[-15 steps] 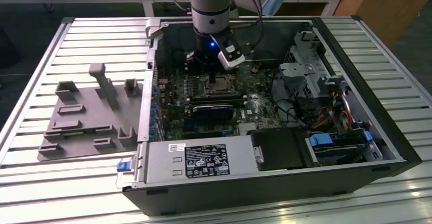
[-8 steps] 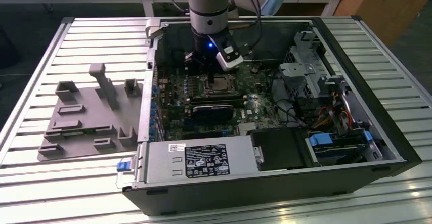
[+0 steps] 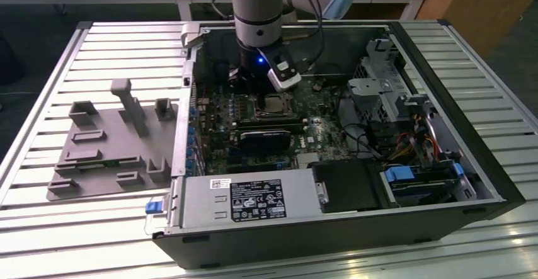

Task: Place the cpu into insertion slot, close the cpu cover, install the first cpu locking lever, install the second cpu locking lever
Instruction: 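Close the cpu cover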

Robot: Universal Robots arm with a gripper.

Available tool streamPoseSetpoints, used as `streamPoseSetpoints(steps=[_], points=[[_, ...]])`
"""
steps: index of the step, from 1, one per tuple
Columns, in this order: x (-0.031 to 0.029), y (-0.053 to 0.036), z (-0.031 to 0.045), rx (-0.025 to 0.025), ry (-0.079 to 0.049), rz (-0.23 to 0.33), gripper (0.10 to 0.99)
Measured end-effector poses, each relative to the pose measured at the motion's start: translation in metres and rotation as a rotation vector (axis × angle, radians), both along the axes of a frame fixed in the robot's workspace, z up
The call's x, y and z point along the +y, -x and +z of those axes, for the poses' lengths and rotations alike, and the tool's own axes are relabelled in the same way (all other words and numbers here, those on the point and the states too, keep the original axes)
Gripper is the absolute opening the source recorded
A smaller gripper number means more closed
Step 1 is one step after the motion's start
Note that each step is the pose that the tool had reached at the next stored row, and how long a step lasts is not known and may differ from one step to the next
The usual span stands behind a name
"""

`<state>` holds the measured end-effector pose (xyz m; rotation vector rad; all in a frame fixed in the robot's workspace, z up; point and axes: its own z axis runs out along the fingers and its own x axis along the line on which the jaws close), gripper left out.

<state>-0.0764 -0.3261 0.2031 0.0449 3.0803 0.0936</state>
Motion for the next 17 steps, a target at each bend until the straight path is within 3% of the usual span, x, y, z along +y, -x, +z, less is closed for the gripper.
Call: streamPoseSetpoints(steps=[3,17], points=[[-0.0001,0.0002,-0.0010,-0.0001,-0.015,0.001,0.102],[-0.0009,-0.0026,-0.0033,-0.0002,-0.019,0.001,0.102]])
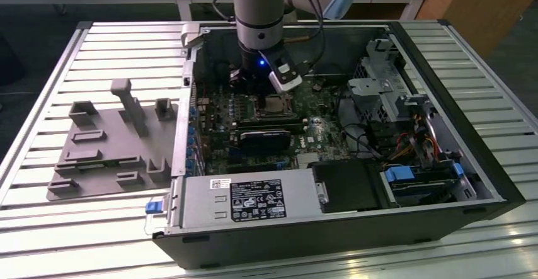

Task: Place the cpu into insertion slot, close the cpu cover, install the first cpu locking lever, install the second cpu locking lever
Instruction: 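Close the cpu cover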

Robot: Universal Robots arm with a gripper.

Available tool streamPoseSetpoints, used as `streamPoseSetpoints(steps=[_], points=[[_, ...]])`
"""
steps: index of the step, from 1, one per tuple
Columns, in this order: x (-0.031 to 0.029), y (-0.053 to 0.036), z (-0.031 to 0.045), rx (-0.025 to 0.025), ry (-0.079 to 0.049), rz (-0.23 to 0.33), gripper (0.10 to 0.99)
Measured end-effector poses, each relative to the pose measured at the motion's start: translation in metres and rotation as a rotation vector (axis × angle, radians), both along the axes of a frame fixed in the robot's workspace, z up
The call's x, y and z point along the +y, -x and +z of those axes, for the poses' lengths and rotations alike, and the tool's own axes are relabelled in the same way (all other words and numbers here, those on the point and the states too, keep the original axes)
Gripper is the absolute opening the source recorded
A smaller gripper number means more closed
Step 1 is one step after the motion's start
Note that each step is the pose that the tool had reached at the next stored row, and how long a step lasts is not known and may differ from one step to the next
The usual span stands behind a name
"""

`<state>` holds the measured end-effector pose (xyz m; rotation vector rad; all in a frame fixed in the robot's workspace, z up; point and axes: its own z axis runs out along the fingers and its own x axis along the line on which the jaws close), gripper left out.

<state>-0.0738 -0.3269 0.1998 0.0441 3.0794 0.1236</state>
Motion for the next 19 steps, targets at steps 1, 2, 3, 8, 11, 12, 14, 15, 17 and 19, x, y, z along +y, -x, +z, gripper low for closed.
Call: streamPoseSetpoints(steps=[1,2,3,8,11,12,14,15,17,19], points=[[0.0001,-0.0001,0.0002,-0.0001,0.000,0.000,0.102],[0.0001,-0.0001,0.0004,-0.0002,0.000,0.000,0.102],[0.0000,0.0000,0.0007,0.0000,0.000,0.000,0.102],[0.0000,0.0000,0.0075,0.0001,0.000,0.000,0.102],[0.0000,0.0000,0.0100,0.0000,0.000,0.000,0.102],[0.0000,0.0002,0.0099,-0.0003,0.000,0.000,0.102],[-0.0001,0.0012,0.0095,-0.0010,-0.003,0.000,0.102],[-0.0002,0.0013,0.0089,-0.0018,-0.004,0.000,0.102],[-0.0008,0.0014,0.0073,-0.0034,-0.006,0.000,0.102],[-0.0013,0.0018,0.0054,-0.0052,-0.008,0.000,0.102]])
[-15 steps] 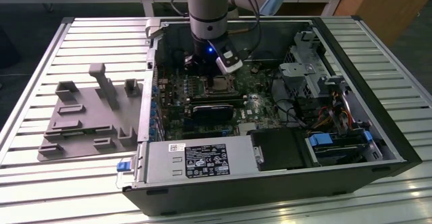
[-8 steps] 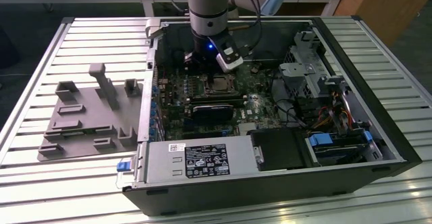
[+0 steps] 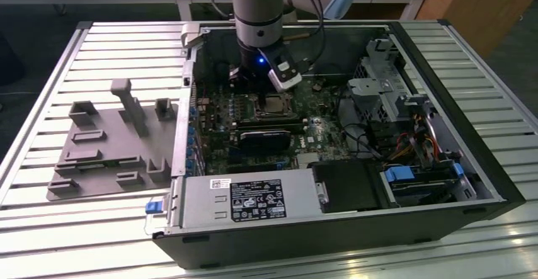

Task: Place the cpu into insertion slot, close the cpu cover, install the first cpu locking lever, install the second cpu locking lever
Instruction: 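Close the cpu cover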

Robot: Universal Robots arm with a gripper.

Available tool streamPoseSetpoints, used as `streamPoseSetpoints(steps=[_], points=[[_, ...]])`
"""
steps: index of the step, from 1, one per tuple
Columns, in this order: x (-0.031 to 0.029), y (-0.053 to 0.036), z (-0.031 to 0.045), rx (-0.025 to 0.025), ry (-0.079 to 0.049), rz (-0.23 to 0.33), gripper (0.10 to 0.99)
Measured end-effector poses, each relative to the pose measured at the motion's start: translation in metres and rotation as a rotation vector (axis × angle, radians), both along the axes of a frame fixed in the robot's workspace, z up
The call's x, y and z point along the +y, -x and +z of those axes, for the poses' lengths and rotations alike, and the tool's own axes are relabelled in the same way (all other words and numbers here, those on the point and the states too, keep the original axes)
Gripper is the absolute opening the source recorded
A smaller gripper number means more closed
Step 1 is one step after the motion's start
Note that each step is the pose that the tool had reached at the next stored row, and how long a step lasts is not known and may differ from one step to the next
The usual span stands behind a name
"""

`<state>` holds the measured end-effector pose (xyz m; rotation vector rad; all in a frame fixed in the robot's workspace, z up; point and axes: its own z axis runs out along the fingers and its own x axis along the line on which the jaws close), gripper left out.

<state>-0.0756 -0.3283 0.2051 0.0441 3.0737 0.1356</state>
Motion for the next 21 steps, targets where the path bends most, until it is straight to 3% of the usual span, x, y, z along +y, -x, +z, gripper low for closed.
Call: streamPoseSetpoints(steps=[11,21], points=[[-0.0020,0.0028,-0.0063,-0.0012,-0.005,0.000,0.102],[-0.0019,-0.0030,-0.0068,-0.0014,-0.005,0.000,0.102]])
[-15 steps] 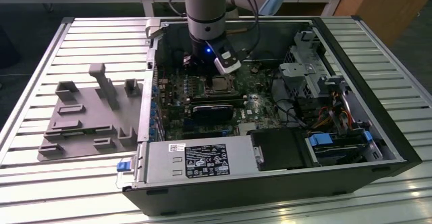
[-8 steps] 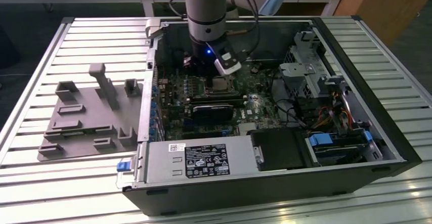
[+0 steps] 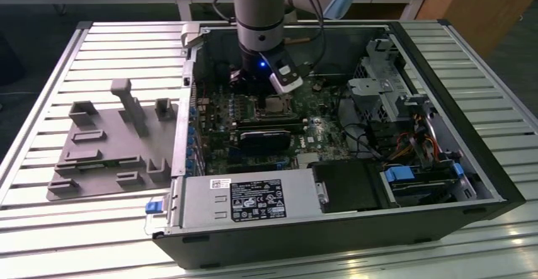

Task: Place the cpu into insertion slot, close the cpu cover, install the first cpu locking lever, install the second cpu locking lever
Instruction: 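Close the cpu cover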

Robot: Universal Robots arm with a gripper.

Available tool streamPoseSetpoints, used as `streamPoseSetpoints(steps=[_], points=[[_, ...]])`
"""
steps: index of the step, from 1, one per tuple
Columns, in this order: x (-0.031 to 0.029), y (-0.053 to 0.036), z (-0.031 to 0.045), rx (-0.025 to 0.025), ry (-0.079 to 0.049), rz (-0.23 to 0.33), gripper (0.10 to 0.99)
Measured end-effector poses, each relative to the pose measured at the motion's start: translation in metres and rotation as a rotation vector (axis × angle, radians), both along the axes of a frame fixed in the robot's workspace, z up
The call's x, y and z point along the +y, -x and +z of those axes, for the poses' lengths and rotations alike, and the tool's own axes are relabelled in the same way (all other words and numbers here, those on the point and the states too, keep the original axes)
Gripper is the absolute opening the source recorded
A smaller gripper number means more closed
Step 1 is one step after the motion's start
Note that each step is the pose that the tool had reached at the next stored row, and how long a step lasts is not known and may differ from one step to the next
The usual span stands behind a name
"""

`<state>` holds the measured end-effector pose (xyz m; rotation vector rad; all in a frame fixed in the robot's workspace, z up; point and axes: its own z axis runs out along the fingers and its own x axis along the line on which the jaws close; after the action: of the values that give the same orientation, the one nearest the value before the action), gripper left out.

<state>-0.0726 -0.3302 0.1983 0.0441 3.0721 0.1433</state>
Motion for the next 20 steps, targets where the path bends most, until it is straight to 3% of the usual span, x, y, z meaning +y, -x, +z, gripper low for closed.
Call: streamPoseSetpoints(steps=[8,20], points=[[0.0004,-0.0037,0.0024,-0.0018,-0.002,0.000,0.102],[0.0002,-0.0081,0.0184,0.0006,0.006,0.000,0.102]])
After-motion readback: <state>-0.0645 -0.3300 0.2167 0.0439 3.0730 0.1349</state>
